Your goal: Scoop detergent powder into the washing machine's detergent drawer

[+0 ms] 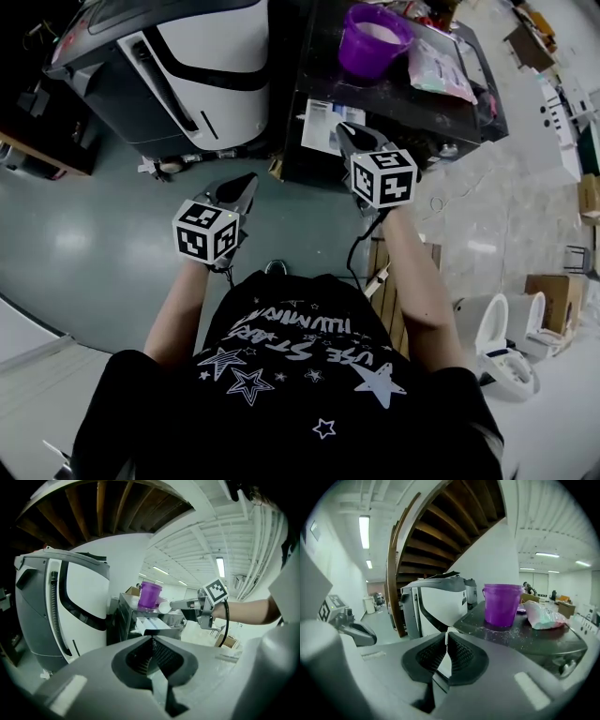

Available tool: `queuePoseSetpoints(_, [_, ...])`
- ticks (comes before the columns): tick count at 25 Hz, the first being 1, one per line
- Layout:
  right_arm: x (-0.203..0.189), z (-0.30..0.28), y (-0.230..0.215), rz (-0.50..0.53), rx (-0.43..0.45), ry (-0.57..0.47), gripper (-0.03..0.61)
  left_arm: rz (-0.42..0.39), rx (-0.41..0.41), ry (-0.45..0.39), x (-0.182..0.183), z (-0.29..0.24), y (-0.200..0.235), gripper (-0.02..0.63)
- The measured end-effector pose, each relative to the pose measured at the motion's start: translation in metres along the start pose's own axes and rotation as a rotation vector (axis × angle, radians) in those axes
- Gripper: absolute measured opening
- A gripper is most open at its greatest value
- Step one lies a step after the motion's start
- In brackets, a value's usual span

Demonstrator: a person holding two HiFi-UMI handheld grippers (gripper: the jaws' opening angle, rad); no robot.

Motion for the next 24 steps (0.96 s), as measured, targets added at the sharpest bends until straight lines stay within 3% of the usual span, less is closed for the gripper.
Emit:
queuePoseSetpoints(13, [-0.021,0.052,-0.015,-0.058,0.057,-0.025,0.035,-0.009,0.017,0.032,-0.001,-0.019,-0.043,0.000])
queuePoseSetpoints(24, [-0.045,0.120,-0.048,-0.085,0.125,-0.037,0.035,0.003,0.090,0.017,-0.002,-0.025,-0.119,0.000])
Point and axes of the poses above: the fingertips, and each gripper's own axes: z backward along the fingers, y to its left, x out of its top, the point moved 7 cm from there along z, backward along the fingers, and after that the axes turned 1 degree about -x, right-handed, at the moved point
